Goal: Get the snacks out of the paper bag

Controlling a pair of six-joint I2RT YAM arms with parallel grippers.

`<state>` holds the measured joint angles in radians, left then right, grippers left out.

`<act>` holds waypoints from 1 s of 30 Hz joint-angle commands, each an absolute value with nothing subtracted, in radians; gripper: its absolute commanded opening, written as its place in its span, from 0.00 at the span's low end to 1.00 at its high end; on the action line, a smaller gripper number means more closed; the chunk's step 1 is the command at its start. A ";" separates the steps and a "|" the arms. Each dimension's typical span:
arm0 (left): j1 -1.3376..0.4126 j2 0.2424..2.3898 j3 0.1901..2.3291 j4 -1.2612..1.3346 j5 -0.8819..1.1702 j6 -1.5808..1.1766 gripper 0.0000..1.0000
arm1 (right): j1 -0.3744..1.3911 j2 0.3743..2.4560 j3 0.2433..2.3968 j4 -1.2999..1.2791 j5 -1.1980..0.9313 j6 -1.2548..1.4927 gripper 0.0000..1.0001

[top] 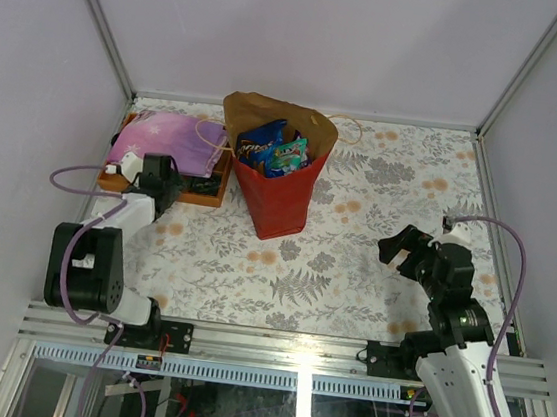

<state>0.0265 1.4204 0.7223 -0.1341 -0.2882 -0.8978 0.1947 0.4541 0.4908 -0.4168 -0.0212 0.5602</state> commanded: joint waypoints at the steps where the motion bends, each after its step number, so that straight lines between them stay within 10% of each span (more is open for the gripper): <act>1: 0.062 1.477 0.753 -0.021 -0.245 -0.964 0.68 | 0.197 0.475 0.481 -0.345 -0.047 0.547 0.98; 11: 0.070 1.618 0.731 0.108 -0.102 -1.079 0.34 | 0.197 0.481 0.479 -0.338 -0.047 0.546 0.98; 30: 0.071 1.686 0.816 -0.119 -0.165 -1.570 0.00 | 0.196 0.493 0.485 -0.342 -0.048 0.543 0.98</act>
